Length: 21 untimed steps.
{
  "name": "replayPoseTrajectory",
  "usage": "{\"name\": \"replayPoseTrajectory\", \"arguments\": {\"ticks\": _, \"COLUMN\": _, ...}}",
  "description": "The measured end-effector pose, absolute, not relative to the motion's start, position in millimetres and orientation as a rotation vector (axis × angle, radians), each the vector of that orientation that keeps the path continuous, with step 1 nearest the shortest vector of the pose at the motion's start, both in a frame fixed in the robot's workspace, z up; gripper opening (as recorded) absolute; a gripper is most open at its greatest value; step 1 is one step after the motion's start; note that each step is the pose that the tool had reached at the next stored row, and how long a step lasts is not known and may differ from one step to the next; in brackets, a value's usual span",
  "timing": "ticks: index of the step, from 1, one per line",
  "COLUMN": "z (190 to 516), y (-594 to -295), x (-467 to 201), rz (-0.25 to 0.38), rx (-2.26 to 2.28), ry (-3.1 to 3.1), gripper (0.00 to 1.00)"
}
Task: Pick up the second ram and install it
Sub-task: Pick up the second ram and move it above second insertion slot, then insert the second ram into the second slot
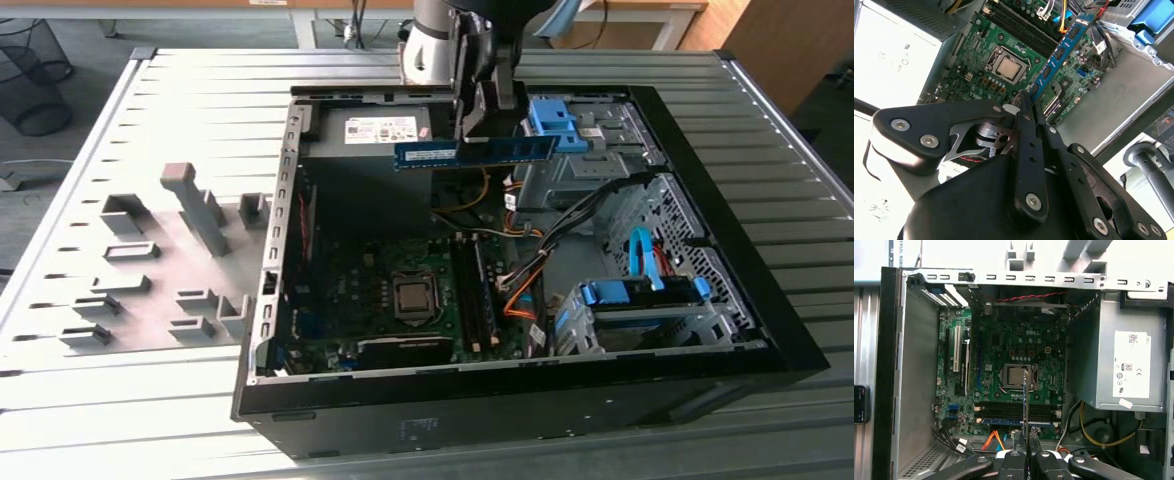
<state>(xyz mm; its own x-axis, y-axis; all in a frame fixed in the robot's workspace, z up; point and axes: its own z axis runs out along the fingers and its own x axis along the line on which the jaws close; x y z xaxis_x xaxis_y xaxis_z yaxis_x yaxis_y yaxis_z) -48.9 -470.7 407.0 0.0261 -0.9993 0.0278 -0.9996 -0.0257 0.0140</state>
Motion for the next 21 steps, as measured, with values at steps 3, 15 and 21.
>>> {"name": "replayPoseTrajectory", "arguments": {"ticks": 3, "z": 407.1, "y": -470.7, "x": -48.9, "rz": 0.016, "rx": 2.229, "ry": -2.172, "gripper": 0.14}}
{"name": "replayPoseTrajectory", "arguments": {"ticks": 15, "z": 400.9, "y": -470.7, "x": -48.9, "rz": 0.013, "rx": 2.048, "ry": -2.342, "gripper": 0.14}}
{"name": "replayPoseTrajectory", "arguments": {"ticks": 21, "z": 396.7, "y": -470.3, "x": -48.2, "rz": 0.011, "rx": 1.937, "ry": -2.434, "gripper": 0.14}}
